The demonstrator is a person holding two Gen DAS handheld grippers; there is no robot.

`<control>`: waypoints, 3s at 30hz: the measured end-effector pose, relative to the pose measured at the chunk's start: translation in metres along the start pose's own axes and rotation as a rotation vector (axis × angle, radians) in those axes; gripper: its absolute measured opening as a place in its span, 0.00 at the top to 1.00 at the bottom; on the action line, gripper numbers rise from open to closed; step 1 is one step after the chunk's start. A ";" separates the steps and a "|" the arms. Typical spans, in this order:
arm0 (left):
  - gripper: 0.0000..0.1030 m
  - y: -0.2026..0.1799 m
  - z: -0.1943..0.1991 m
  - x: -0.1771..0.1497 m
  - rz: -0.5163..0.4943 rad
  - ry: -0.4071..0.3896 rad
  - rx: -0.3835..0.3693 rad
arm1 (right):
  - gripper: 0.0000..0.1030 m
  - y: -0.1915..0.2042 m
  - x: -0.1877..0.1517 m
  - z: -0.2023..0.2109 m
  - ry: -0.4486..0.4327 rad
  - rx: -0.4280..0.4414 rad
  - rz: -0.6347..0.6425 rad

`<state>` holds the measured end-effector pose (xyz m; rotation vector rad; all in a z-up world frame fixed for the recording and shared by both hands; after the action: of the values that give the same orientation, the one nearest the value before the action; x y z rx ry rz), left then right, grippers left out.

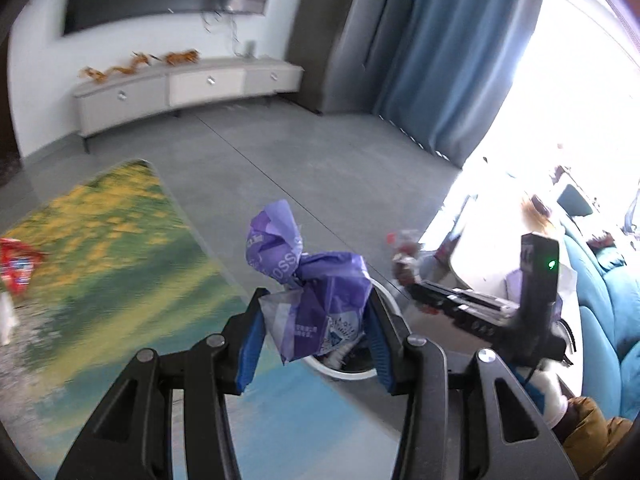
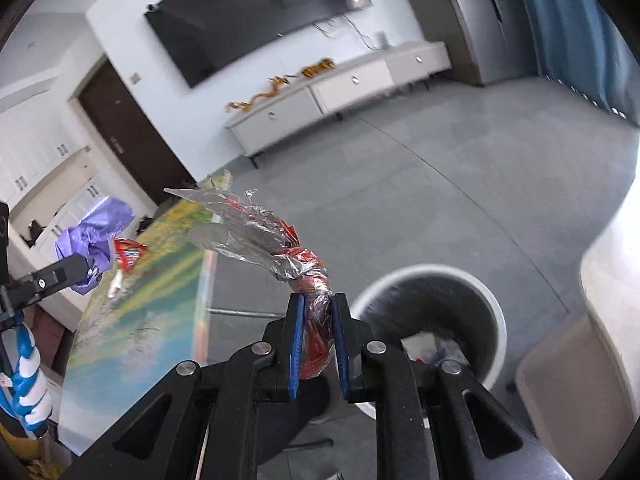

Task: Collect trash
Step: 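Carry the purple bag and red wrapper to the bin and open both tools, then move both open tools back to the last red bag and tissue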

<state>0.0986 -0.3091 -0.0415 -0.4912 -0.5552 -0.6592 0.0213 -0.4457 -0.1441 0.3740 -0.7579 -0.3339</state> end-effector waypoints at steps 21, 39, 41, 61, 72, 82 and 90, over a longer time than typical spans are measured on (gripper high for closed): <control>0.47 -0.047 -0.112 0.038 0.031 0.129 -0.064 | 0.44 -0.069 -0.034 -0.034 0.106 -0.149 -0.133; 0.41 0.048 0.030 -0.001 0.075 -0.081 0.312 | 0.30 0.061 0.009 0.020 -0.034 -0.081 0.101; 0.38 0.063 0.057 -0.009 0.100 -0.126 0.363 | 0.29 0.080 0.011 0.022 -0.044 -0.059 0.134; 0.32 0.170 0.229 -0.105 0.347 -0.350 0.610 | 0.23 0.255 -0.002 -0.007 -0.014 0.089 0.410; 0.31 0.221 0.248 -0.142 0.455 -0.361 0.618 | 0.21 0.305 0.003 -0.016 -0.010 0.068 0.485; 0.31 0.255 0.247 -0.161 0.524 -0.343 0.656 | 0.19 0.324 0.009 -0.040 0.022 0.084 0.518; 0.31 0.278 0.227 -0.169 0.555 -0.276 0.685 | 0.19 0.321 -0.001 -0.079 0.104 0.097 0.520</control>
<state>0.1042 0.0881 -0.0447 -0.0693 -0.8180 0.1477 0.1277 -0.1457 -0.0545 0.2701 -0.7424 0.2099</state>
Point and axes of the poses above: each gripper's, at about its wrist camera, not at the fingertips, and z roughly against the way its jaws point, y to its left, x to its top, the point moved 4 cm from there along -z, roughly the way its jaws point, and after that the axes turned 4 degrees about y, right-handed, at the moved point
